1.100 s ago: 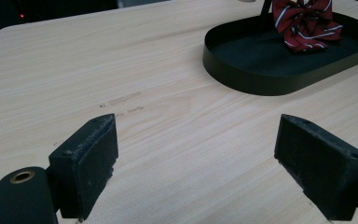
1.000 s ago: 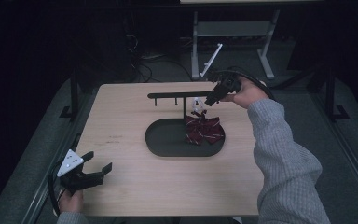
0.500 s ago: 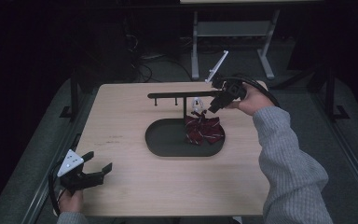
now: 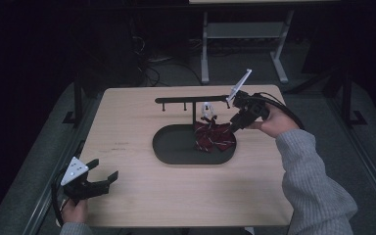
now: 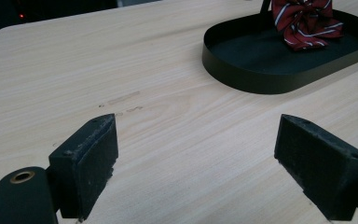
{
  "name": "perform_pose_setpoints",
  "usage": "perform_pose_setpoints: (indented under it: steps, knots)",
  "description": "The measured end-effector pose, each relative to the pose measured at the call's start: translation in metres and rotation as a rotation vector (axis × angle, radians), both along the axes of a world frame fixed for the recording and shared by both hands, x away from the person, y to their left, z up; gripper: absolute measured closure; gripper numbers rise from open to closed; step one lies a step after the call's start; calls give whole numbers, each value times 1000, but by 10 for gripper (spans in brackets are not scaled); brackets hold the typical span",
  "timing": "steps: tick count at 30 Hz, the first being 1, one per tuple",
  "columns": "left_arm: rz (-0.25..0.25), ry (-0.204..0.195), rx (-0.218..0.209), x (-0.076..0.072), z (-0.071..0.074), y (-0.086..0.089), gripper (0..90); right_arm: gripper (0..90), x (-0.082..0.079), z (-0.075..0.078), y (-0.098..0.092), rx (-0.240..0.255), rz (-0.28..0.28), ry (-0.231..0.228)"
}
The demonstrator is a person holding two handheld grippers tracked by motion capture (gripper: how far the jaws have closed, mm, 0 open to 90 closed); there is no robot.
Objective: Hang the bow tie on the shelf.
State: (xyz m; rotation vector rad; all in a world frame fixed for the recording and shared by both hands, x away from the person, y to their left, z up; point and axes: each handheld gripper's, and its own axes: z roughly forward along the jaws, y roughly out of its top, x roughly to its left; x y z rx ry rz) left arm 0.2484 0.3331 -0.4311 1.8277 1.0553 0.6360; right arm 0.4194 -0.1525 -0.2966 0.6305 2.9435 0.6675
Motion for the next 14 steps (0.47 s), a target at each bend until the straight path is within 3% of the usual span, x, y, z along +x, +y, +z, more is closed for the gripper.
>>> perform_pose_setpoints:
  steps: [14]
  knots:
    - [-6,3,8,1,0,-2,131,538,-39,-29,-32,8,-53,-17]
